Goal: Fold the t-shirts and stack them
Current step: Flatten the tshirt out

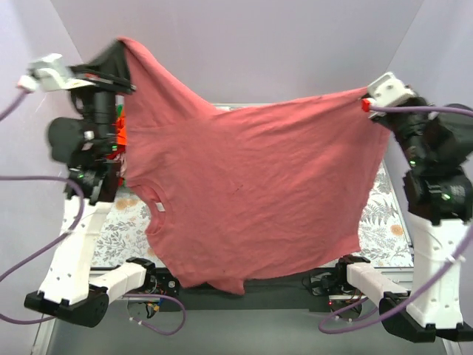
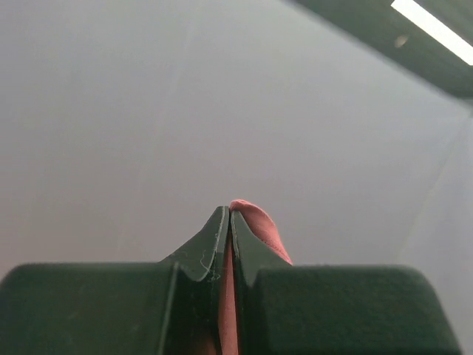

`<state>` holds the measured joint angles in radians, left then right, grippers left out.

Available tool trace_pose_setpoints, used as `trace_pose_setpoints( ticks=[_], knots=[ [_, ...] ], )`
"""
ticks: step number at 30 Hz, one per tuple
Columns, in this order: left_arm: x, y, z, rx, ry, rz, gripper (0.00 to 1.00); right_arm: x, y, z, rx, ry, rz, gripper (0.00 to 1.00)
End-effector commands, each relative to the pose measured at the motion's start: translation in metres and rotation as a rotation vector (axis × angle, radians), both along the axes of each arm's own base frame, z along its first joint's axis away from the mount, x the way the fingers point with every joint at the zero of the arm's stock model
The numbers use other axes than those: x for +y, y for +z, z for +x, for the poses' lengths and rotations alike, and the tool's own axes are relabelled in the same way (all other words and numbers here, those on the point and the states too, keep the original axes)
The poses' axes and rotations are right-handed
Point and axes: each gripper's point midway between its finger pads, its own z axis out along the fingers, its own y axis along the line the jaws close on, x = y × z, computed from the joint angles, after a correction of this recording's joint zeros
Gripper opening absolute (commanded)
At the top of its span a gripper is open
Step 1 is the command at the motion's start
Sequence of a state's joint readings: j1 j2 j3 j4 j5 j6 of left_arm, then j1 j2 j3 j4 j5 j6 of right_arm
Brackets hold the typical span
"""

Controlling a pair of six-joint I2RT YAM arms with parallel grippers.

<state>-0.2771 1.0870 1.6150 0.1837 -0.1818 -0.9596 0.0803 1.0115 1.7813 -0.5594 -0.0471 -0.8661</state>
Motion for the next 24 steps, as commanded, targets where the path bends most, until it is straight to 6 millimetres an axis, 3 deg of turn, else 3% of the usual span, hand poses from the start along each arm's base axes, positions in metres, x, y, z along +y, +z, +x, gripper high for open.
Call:
trace_pose_setpoints(
  ticks=[1, 2, 3, 4, 6, 7, 8, 10, 12, 14, 16, 17, 24],
  knots=[
    [-0.005, -0.083, 0.055, 0.190, 0.052, 0.021, 0.00, 0.000, -0.057, 0.037, 0.098, -0.012, -0.001, 0.01],
    [-0.007, -0.104, 0.064, 0.229, 0.054, 0.027, 0.00, 0.001, -0.066, 0.045, 0.103, -0.010, 0.003, 0.01],
    [-0.011, -0.147, 0.079, 0.302, 0.051, 0.037, 0.00, 0.003, -0.084, 0.052, 0.137, -0.005, 0.010, 0.01],
    [-0.012, -0.167, 0.086, 0.335, 0.054, 0.043, 0.00, 0.004, -0.117, 0.064, 0.202, 0.000, 0.010, 0.01],
    [-0.012, -0.203, 0.099, 0.384, 0.073, 0.040, 0.00, 0.008, -0.147, 0.081, 0.250, 0.013, 0.021, 0.01],
    [-0.015, -0.241, 0.113, 0.454, 0.081, 0.065, 0.00, 0.013, -0.162, 0.087, 0.279, 0.036, 0.027, 0.01],
    [-0.016, -0.259, 0.120, 0.481, 0.086, 0.078, 0.00, 0.015, -0.185, 0.095, 0.329, 0.044, 0.033, 0.01],
    [-0.019, -0.302, 0.139, 0.554, 0.098, 0.101, 0.00, 0.022, -0.211, 0.112, 0.384, 0.066, 0.062, 0.01],
    [-0.017, -0.323, 0.152, 0.589, 0.107, 0.103, 0.00, 0.025, -0.237, 0.129, 0.433, 0.071, 0.073, 0.01],
    [-0.019, -0.356, 0.167, 0.651, 0.106, 0.120, 0.00, 0.026, -0.251, 0.140, 0.461, 0.071, 0.083, 0.01],
    [-0.017, -0.368, 0.177, 0.670, 0.106, 0.117, 0.00, 0.026, -0.268, 0.153, 0.488, 0.063, 0.086, 0.01],
    [-0.019, -0.384, 0.186, 0.705, 0.103, 0.128, 0.00, 0.027, -0.273, 0.157, 0.497, 0.062, 0.085, 0.01],
    [-0.018, -0.418, 0.214, 0.771, 0.102, 0.138, 0.00, 0.026, -0.301, 0.181, 0.540, 0.042, 0.091, 0.01]
  ],
)
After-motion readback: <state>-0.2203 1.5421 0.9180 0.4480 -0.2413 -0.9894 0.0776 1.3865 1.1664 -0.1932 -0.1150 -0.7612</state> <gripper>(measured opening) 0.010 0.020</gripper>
